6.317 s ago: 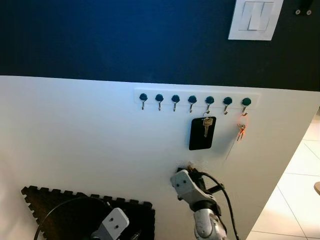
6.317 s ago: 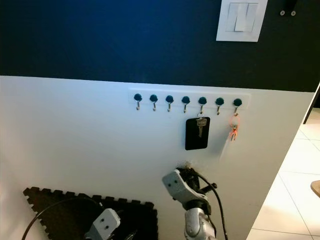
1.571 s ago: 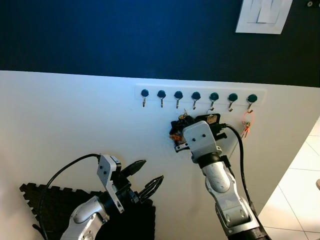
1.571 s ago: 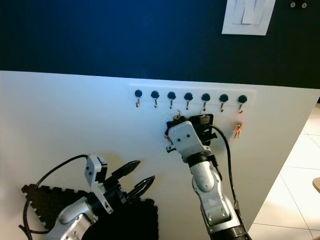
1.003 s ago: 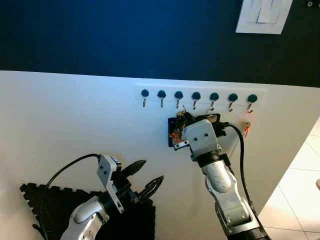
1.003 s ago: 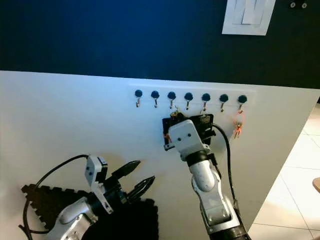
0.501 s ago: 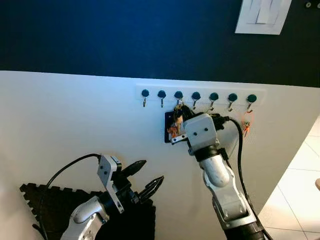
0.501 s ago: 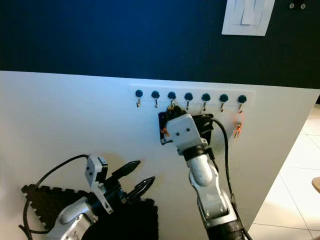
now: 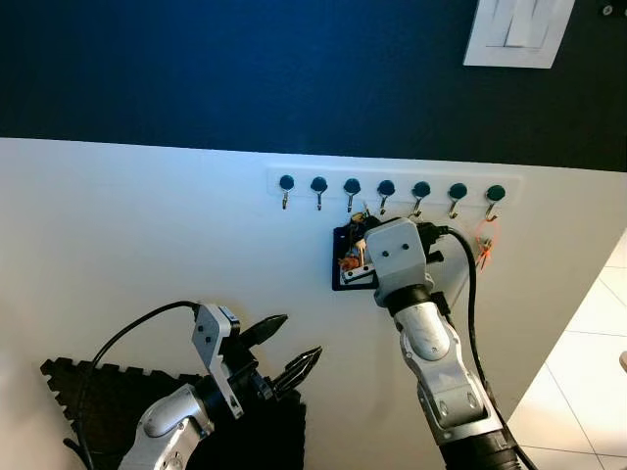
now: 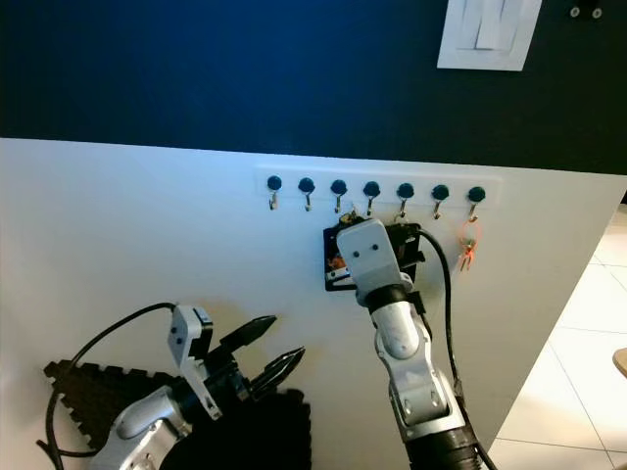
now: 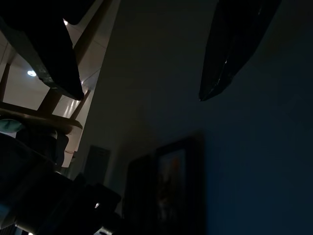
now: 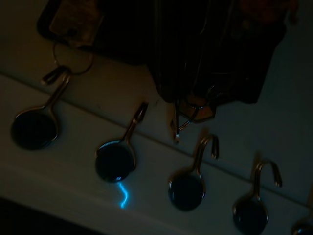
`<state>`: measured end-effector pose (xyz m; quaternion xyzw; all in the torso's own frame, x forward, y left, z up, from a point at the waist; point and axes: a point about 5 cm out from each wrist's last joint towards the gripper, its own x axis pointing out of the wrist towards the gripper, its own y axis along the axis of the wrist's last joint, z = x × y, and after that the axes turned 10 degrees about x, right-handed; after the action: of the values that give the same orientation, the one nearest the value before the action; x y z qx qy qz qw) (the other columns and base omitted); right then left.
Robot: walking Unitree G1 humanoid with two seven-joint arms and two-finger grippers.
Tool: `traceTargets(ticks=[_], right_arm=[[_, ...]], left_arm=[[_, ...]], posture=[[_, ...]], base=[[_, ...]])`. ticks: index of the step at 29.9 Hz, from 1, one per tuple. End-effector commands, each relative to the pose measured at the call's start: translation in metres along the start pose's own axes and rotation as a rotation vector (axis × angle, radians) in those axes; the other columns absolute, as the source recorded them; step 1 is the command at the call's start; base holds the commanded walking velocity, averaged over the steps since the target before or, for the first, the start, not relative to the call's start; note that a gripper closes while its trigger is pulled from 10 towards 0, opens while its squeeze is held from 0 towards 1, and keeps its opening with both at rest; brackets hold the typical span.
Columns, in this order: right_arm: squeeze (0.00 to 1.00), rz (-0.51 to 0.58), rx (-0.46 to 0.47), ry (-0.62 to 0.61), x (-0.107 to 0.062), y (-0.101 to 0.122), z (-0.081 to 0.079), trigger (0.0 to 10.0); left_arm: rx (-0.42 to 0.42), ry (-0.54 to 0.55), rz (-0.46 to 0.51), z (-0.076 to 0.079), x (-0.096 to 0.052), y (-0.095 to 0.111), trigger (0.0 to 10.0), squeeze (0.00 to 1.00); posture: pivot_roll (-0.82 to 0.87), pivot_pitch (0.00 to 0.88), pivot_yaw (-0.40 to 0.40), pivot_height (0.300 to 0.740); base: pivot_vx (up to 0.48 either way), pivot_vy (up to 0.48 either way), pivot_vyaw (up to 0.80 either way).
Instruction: Hang keys on a hook
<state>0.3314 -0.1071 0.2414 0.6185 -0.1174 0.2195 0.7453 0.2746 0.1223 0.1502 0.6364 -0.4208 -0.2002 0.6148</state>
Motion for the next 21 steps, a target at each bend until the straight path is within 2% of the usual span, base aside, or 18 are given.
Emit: traceTargets(ticks=[1,9,21], right_arm=[[0.0,-0.068,0.017,0.016,-0.002,-0.011,-0.003,10.0],[0.0,-0.08,0.035,0.048,-0.003,-0.012,-0.009,10.0],[0.0,0.095,0.106,0.083,-0.003,0.014,-0.015,10.0]], left_arm=[[0.005,-0.019,-0.035,0.001,-0.003,-0.004,10.0,0.0],[0.009,-0.018,-0.039,0.001,-0.004,-0.004,10.0,0.0],[0.007,-0.017,-0.026,0.001,-0.002,-0.003,10.0,0.0]], posture=[[0.05,0.019,-0.002,0.74],[0.05,0.019,-0.003,0.74],[0.05,0.02,-0.007,0.74]], base=[[0.0,0.0,0.0],[0.0,0.0,0.0],[0.0,0.0,0.0]])
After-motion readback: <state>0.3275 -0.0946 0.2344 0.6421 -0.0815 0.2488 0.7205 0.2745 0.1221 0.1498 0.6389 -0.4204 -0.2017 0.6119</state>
